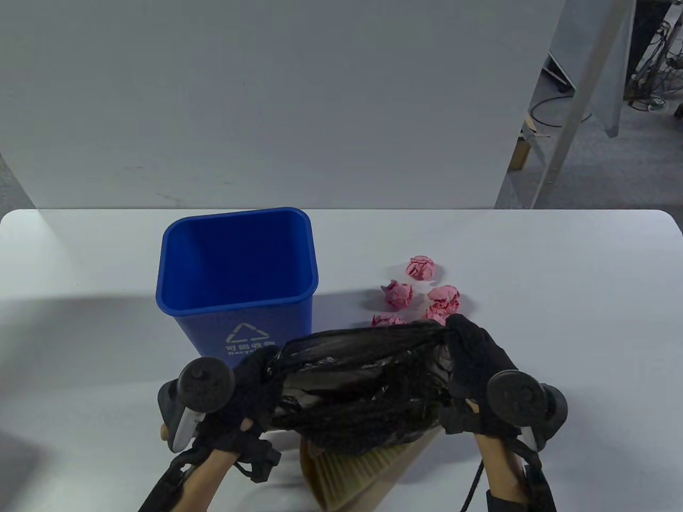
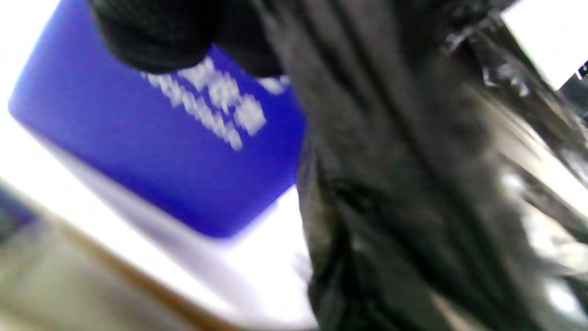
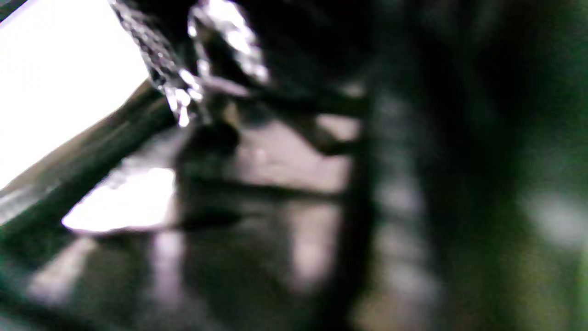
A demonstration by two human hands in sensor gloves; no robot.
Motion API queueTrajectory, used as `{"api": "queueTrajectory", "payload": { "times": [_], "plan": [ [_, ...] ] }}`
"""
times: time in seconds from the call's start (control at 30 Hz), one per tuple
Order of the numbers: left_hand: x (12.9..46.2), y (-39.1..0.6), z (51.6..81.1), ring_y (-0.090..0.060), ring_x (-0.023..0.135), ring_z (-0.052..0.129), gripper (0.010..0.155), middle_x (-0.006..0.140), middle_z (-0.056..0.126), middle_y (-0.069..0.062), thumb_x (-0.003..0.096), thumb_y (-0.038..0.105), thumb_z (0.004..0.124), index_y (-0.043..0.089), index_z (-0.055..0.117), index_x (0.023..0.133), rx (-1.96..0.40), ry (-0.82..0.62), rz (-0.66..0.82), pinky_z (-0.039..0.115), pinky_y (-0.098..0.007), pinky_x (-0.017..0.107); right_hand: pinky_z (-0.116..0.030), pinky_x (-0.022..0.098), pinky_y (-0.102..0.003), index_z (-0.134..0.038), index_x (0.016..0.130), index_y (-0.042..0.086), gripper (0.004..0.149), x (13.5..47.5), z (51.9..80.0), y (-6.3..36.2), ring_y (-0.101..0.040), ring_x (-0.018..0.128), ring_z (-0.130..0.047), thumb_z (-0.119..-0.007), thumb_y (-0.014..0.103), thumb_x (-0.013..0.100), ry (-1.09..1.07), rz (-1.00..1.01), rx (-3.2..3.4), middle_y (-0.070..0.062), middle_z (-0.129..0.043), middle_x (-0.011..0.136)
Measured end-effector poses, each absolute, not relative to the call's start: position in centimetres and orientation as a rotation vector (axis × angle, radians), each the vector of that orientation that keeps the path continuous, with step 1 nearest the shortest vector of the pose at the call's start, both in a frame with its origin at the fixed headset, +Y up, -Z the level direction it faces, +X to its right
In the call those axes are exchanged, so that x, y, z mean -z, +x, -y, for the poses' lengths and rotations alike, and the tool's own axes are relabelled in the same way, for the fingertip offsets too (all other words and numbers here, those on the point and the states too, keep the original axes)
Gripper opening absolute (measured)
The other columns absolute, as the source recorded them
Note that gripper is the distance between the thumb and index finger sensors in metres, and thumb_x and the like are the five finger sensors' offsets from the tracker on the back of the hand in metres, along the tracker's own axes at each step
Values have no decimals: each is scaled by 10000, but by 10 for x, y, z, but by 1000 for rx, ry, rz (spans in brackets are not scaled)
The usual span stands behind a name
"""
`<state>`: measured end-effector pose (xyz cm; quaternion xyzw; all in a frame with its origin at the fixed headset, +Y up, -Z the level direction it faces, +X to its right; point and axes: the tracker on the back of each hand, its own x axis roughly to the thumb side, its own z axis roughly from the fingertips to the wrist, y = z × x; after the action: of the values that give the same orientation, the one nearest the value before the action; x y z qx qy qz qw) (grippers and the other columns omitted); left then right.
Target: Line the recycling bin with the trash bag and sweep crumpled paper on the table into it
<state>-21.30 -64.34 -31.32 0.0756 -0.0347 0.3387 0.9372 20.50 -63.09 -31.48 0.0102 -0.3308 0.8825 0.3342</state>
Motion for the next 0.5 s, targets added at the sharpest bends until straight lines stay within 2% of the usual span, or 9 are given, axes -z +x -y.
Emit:
{"api": "queueTrajectory", "payload": {
  "times": [0.2,0.33,0.5],
  "plan": [
    [307,-213,637,-209,519,979,479,875,839,-7,581,347,794,203,734,1034,-554,200,-1,831,-527,474,-856,445,-459,-792,893,241,355,308,627,207,-112,294,-916,-707,379,577,-30,951,-2339,39,-948,564],
    [306,-214,635,-229,561,980,452,903,848,-25,588,325,768,220,749,1026,-505,233,-27,825,-530,491,-849,459,-473,-796,892,237,360,307,628,212,-127,311,-929,-728,373,565,-57,933,-2331,32,-955,578],
    [306,-224,633,-229,580,991,453,923,839,-28,594,294,731,212,728,1039,-590,235,-37,834,-519,491,-777,563,-558,-655,1006,192,471,316,636,207,-192,535,-936,-777,293,563,5,726,-2511,-23,-874,800]
  ]
}}
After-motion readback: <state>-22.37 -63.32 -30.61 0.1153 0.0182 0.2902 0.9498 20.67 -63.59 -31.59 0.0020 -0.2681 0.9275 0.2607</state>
